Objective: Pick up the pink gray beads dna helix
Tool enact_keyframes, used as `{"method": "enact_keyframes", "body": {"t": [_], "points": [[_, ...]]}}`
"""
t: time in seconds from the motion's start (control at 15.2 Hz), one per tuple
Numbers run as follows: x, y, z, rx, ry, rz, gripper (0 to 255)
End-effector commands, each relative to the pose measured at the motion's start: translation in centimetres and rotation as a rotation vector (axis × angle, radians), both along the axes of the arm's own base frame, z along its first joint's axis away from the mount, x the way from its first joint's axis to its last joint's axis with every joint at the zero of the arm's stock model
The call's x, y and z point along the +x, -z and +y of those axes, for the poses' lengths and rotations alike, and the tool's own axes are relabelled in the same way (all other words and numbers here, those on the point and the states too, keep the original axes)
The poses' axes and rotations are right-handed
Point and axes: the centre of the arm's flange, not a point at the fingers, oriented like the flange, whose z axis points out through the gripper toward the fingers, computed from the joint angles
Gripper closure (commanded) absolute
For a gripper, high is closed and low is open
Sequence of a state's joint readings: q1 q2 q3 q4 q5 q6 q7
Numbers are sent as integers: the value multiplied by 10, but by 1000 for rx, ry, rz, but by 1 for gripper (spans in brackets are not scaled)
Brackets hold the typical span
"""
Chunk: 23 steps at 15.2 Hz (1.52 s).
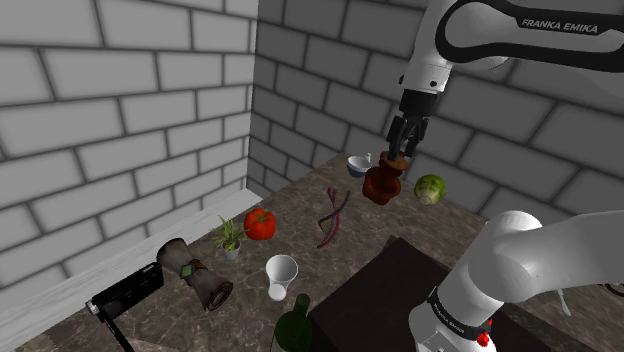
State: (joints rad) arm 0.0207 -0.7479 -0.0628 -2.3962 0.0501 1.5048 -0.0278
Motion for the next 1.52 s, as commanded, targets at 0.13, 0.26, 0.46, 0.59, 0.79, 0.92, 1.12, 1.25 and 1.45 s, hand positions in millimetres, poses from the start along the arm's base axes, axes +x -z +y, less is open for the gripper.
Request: {"method": "enact_keyframes", "body": {"t": [0.13, 0.26, 0.46, 0.59, 0.79, 0.92, 1.12, 1.25, 1.45], "points": [[9, 21, -10, 2, -28, -20, 0], [18, 42, -19, 5, -57, -40, 0], [34, 73, -33, 8, -99, -69, 0], [45, 94, -42, 11, -128, -89, 0], [63, 124, -54, 14, -170, -119, 0], [76, 144, -62, 17, -199, -139, 0], [96, 174, -73, 21, -241, -168, 0], [111, 193, -79, 23, -270, -188, 0], [133, 222, -88, 27, -312, -218, 0]]}}
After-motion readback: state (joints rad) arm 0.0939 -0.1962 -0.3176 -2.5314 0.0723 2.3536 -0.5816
